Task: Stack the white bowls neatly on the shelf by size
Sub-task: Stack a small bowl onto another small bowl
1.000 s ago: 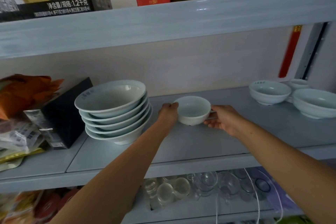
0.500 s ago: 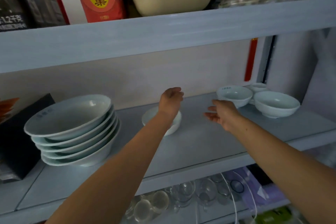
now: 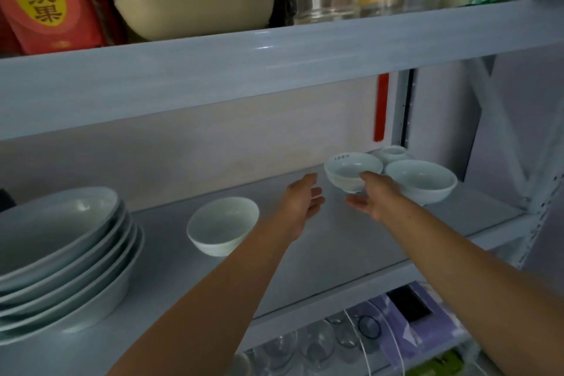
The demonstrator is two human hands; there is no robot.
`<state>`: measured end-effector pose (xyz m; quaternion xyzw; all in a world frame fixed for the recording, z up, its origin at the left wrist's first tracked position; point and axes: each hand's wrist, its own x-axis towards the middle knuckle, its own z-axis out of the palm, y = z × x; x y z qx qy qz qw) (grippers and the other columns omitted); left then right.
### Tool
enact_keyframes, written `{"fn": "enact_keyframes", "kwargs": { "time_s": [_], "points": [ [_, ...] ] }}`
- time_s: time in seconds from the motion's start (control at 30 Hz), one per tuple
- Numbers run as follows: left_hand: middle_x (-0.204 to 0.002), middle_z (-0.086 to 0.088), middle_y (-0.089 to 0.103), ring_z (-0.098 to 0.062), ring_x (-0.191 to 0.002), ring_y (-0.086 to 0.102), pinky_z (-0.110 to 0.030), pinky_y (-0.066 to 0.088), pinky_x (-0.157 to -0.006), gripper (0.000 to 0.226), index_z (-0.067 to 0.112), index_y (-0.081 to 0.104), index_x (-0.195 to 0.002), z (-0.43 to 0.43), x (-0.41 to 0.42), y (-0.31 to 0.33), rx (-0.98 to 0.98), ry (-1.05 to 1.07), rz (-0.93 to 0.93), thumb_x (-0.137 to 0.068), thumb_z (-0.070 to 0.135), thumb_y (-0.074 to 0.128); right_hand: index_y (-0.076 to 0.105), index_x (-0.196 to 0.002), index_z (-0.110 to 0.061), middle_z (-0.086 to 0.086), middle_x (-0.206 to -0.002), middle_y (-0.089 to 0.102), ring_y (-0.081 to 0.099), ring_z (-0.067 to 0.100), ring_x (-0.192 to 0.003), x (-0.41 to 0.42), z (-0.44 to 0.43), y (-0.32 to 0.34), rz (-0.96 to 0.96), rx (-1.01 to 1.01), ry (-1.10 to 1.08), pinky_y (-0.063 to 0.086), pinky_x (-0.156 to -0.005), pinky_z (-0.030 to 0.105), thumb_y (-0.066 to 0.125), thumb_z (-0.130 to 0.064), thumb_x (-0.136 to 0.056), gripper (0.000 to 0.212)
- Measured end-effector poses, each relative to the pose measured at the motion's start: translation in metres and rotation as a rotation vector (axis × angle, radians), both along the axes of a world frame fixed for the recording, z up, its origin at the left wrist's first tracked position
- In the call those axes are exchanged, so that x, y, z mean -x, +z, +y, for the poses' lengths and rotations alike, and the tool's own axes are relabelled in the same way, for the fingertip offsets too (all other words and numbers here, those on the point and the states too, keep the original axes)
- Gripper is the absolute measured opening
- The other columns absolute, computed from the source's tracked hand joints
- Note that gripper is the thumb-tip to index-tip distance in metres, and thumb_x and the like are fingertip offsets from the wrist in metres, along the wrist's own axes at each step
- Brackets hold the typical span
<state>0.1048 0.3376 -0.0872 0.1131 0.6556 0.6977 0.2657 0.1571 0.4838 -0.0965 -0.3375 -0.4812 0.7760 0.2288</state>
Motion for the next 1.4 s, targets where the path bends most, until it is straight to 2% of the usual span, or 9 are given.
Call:
{"fn": "enact_keyframes", "kwargs": {
  "time_s": [0.2,0.3,0.47,0.6,0.7,0.93,1.1,1.2,1.4],
  "points": [
    [-0.117,-0.008,0.063,-0.023,-0.104,0.061,-0.033,0.046,-0.093,0.032,0.013,0.055,-0.119,0.006,0.010,0.003,-0.096,0.033,0.018,-0.095,0.034,0.051,0.036,-0.142,-0.023,0.014,-0.138,0.045,0.052,0.036,-0.118,0.016,0.009,-0.011,0.031,0.050,-0.003,0.054,-0.058,0.043,0.051,-0.013,-0.093,0.052],
    [-0.122,-0.009,0.062,-0.023,-0.107,0.062,-0.032,0.048,-0.092,0.035,0.013,0.054,-0.124,0.004,0.014,0.006,-0.107,0.030,0.009,-0.095,0.033,0.051,0.035,-0.143,-0.023,0.015,-0.138,0.047,0.057,0.034,-0.108,0.023,0.011,-0.016,0.029,0.055,-0.019,0.053,-0.055,0.040,0.051,-0.015,-0.093,0.053],
    [-0.126,-0.010,0.060,-0.025,-0.107,0.063,-0.032,0.048,-0.091,0.031,0.014,0.053,-0.124,-0.001,0.019,0.008,-0.193,0.035,-0.003,-0.097,0.029,0.049,0.031,-0.145,-0.024,0.011,-0.124,0.050,0.057,0.027,-0.084,0.038,0.011,-0.019,0.093,0.089,-0.112,0.055,-0.073,0.046,0.047,-0.007,-0.093,0.057],
    [-0.122,-0.009,0.062,-0.026,-0.107,0.064,-0.031,0.051,-0.086,0.031,0.012,0.052,-0.124,-0.007,0.020,0.011,-0.216,0.040,-0.008,-0.098,0.028,0.048,0.030,-0.146,-0.026,0.009,-0.134,0.046,0.054,0.031,-0.106,0.041,0.008,-0.017,0.118,0.071,-0.103,0.055,-0.071,0.045,0.044,-0.002,-0.091,0.061],
    [-0.116,-0.008,0.064,-0.024,-0.098,0.067,-0.028,0.054,-0.079,0.031,0.011,0.053,-0.123,-0.017,0.020,0.019,-0.268,0.059,-0.006,-0.097,0.026,0.050,0.039,-0.139,-0.023,0.011,-0.136,0.047,0.053,0.034,-0.113,0.043,-0.002,-0.011,0.113,0.029,-0.053,0.057,-0.061,0.042,0.046,-0.004,-0.090,0.053],
    [-0.101,-0.005,0.065,-0.020,-0.070,0.067,-0.026,0.055,-0.063,0.030,0.007,0.055,-0.126,-0.066,0.026,0.055,-0.299,0.252,0.086,-0.097,0.011,0.049,0.046,-0.125,-0.008,0.020,-0.127,0.049,0.058,0.047,-0.109,0.044,-0.056,0.035,0.158,-0.049,0.229,0.061,-0.058,0.041,0.043,-0.006,-0.093,0.033],
    [-0.104,-0.004,0.060,-0.017,-0.062,0.061,-0.024,0.044,-0.050,0.040,0.014,0.049,-0.136,-0.120,0.035,0.063,-0.145,0.460,0.121,-0.096,0.013,0.046,0.048,-0.117,-0.003,0.024,-0.104,0.057,0.066,0.044,-0.079,0.037,-0.103,0.058,0.147,-0.034,0.423,0.061,-0.061,0.039,0.043,-0.009,-0.092,0.026],
    [-0.083,0.001,0.057,-0.015,-0.056,0.057,-0.022,0.039,-0.045,0.028,0.016,0.054,-0.121,-0.147,0.031,0.065,-0.066,0.443,0.073,-0.096,0.026,0.050,0.055,-0.102,-0.006,0.023,-0.096,0.060,0.067,0.043,-0.078,0.034,-0.128,0.064,0.143,-0.054,0.511,0.061,-0.061,0.038,0.045,-0.011,-0.091,0.015],
    [-0.082,-0.004,0.052,-0.013,-0.041,0.052,-0.018,0.041,-0.037,0.026,0.014,0.053,-0.117,-0.181,0.025,0.060,-0.117,0.410,0.043,-0.098,0.030,0.045,0.049,-0.124,-0.003,0.024,-0.111,0.058,0.072,0.038,-0.069,0.033,-0.165,0.068,0.113,-0.165,0.623,0.057,-0.052,0.031,0.046,-0.018,-0.094,0.034]
  ]
}}
